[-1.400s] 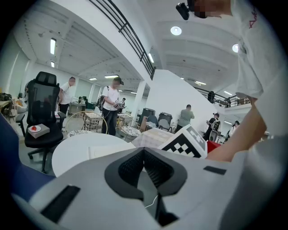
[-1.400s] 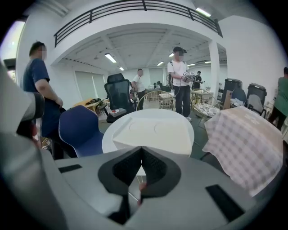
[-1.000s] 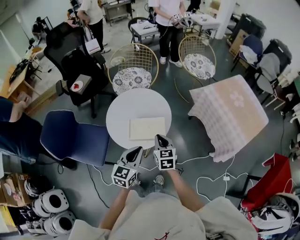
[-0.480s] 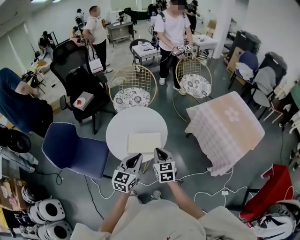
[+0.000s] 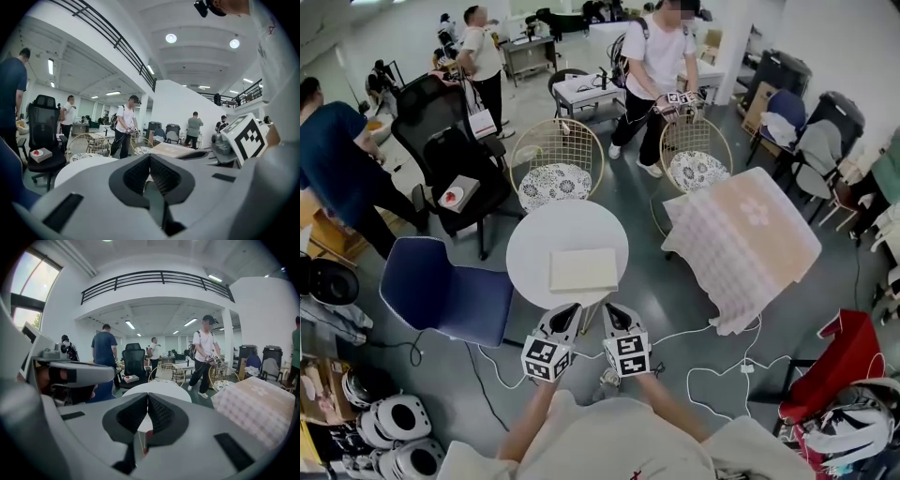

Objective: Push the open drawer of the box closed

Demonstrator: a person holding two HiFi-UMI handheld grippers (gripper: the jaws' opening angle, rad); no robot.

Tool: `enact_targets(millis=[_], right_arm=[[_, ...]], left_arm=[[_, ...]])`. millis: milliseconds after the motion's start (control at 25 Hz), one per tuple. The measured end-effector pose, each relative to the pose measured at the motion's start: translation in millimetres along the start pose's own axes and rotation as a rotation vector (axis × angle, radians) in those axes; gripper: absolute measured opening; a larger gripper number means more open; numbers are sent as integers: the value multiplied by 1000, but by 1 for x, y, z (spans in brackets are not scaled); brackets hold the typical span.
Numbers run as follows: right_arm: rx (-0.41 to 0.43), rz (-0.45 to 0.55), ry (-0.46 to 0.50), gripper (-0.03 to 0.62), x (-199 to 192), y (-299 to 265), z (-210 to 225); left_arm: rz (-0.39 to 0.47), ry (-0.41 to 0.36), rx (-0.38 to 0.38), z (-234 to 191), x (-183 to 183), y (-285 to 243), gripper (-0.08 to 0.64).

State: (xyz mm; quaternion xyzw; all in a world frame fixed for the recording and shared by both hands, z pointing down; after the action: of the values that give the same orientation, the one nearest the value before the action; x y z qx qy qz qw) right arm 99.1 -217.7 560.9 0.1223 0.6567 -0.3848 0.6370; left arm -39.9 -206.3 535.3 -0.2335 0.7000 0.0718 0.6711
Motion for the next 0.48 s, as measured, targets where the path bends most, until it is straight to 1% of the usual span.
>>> enact_targets(millis=[200, 480], right_arm=[[-14, 3, -7, 17, -8, 15, -32], [-44, -1, -25, 17, -32, 42, -91]], left_arm=[[16, 7, -23, 3, -5, 32, 14], [14, 4, -32, 6, -24, 100, 14]])
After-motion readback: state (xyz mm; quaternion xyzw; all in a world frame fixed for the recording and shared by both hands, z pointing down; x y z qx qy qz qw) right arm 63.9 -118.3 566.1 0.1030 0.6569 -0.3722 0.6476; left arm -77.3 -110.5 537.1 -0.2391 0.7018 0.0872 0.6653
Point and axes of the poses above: the fingertips, and each gripper's own axes: y backward along the fingers, z to its right, x out of its top, the point moved 7 cm from there along y, backward along the fingers, and after that the axes turned 11 degrees about x, right-handed, at the moved point
